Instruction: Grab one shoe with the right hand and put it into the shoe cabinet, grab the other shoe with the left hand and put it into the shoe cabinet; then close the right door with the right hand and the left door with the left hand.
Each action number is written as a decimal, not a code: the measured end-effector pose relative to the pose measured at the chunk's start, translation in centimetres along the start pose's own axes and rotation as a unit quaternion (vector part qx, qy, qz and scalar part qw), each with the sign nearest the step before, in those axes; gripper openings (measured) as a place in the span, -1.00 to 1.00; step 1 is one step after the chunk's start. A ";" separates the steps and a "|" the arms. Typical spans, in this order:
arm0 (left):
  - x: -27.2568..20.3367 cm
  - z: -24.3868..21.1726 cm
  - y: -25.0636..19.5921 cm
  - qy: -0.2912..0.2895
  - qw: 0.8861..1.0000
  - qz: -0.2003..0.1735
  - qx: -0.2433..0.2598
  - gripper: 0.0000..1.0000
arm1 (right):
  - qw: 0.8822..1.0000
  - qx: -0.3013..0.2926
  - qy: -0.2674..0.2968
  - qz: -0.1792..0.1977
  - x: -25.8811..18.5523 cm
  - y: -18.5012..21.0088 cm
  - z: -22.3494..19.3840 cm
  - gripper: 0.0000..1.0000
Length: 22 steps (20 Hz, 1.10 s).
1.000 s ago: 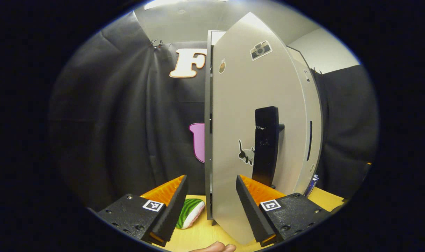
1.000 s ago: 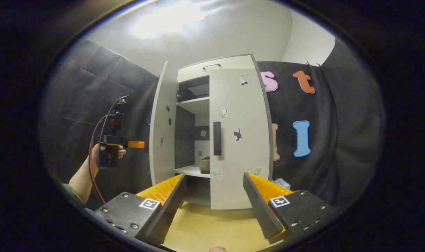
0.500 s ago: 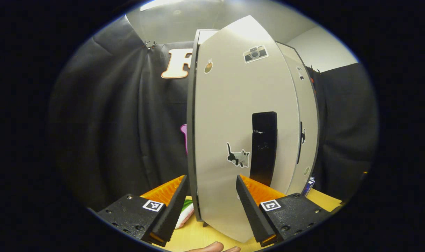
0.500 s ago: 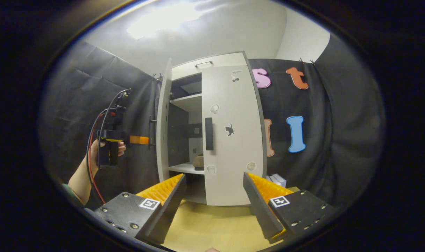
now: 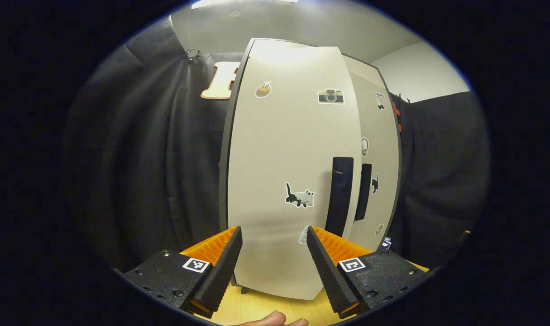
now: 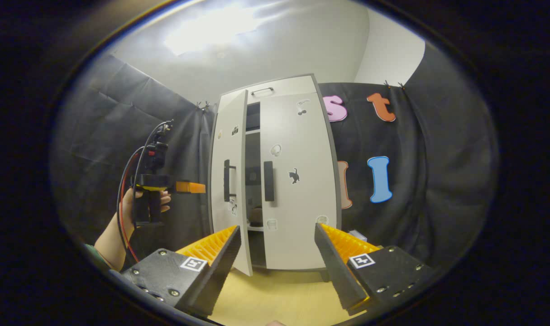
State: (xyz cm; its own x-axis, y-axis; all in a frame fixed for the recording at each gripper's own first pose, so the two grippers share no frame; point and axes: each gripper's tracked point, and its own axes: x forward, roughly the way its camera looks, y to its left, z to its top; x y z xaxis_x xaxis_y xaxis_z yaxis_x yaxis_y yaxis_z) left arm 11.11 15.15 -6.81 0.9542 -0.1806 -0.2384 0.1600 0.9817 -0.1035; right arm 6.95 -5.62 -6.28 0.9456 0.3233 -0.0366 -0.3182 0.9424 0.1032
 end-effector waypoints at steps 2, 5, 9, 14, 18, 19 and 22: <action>-0.4 -0.3 -0.2 0.007 1.000 0.002 -0.010 0.77 | 1.000 -0.003 -0.002 -0.002 0.1 0.0 0.1 0.97; -1.1 -0.3 -0.7 0.008 1.000 -0.007 -0.012 0.82 | 1.000 -0.007 -0.001 -0.001 0.4 0.3 0.0 0.97; -1.6 0.1 -0.4 -0.007 1.000 0.003 -0.002 0.84 | 1.000 -0.009 0.003 0.000 0.9 0.8 -0.1 0.97; -2.4 -0.1 -0.7 -0.013 1.000 0.009 0.005 0.85 | 1.000 -0.014 0.003 0.006 1.5 1.8 0.5 0.97; -3.6 -0.7 -2.1 -0.010 1.000 -0.010 0.007 0.84 | 1.000 -0.016 0.000 0.013 1.8 2.8 1.1 0.97; -3.8 -0.7 -2.3 -0.013 1.000 -0.010 0.006 0.84 | 1.000 -0.016 -0.001 0.013 1.9 3.1 1.0 0.97; -4.2 -1.5 -2.9 -0.009 1.000 -0.005 -0.002 0.84 | 1.000 -0.022 0.003 0.013 2.2 3.8 0.8 0.97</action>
State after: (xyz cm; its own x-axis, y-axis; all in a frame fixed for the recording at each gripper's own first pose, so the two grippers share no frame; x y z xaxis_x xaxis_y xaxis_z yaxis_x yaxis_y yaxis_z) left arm 6.22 12.95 -6.91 0.9568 -0.1902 -0.2197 0.1694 0.9794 -0.1099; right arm 7.84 -1.44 -5.20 0.9366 0.3480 -0.0411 -0.3454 0.9366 0.0595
